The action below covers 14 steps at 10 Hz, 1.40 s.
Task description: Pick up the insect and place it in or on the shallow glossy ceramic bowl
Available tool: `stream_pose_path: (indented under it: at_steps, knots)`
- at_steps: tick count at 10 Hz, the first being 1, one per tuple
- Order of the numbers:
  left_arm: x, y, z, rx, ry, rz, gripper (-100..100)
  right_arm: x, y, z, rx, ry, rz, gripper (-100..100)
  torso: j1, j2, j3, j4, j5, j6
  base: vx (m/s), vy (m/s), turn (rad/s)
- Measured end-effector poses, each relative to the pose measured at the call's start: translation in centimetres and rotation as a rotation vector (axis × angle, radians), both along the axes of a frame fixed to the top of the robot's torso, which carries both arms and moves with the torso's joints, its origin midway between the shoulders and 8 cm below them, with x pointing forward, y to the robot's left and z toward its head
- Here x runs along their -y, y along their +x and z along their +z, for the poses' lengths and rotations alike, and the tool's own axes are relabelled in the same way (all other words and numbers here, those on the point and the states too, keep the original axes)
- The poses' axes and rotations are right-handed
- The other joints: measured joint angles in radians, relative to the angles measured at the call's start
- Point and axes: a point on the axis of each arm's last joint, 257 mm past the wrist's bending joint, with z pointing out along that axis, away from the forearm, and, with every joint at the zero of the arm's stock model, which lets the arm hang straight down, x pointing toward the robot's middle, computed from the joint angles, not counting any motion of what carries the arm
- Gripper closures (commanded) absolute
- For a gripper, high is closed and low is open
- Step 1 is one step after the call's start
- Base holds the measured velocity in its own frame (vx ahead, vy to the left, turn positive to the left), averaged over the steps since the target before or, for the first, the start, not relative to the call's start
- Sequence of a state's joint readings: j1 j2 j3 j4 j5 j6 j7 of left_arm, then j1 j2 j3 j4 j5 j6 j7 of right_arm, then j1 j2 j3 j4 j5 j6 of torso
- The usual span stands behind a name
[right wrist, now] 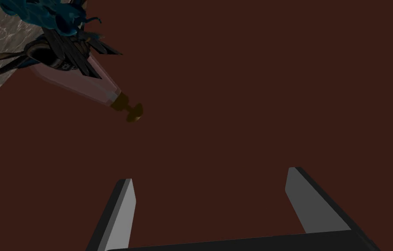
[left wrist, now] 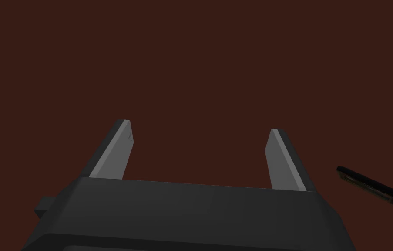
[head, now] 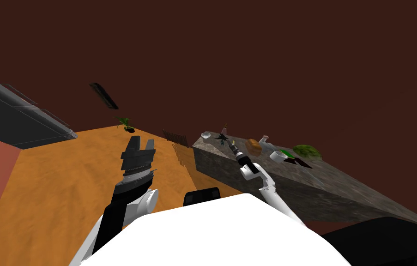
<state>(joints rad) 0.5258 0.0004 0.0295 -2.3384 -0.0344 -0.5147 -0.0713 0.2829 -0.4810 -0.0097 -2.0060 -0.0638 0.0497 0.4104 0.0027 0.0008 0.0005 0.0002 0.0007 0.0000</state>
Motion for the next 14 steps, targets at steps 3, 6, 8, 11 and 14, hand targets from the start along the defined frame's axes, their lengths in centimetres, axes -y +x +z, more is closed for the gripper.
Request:
stream_pose_path:
  at_steps: [3,6,8,11,14]
  knots:
    - [0.0,0.0,0.0,0.000,0.000,0.000,0,1.2,0.9,-2.3,-0.076,-0.049,-0.022,-100,0.000,0.000,0.000,0.000,0.000,0.001,-0.003,0.059,0.071]
    - [0.0,0.0,0.0,0.000,0.000,0.000,0,3.8,2.0,-5.3,-0.179,-0.116,-0.055,-100,0.002,-0.001,0.000,0.000,0.000,0.001,0.002,0.073,0.103]
    - [0.0,0.0,0.0,0.000,0.000,0.000,0,5.4,2.2,-6.4,-0.236,-0.151,-0.076,-100,-0.001,0.000,0.000,0.000,0.000,0.001,-0.004,0.044,0.080]
    - [0.0,0.0,0.0,0.000,0.000,0.000,0,7.7,2.6,-8.8,-0.322,-0.205,-0.111,-100,0.000,-0.001,-0.001,0.000,0.000,0.000,0.009,0.043,0.061]
    - [0.0,0.0,0.0,0.000,0.000,0.000,0,11.1,3.0,-10.9,-0.415,-0.262,-0.155,-100,0.000,-0.002,-0.001,0.000,0.000,0.000,0.018,0.050,0.111]
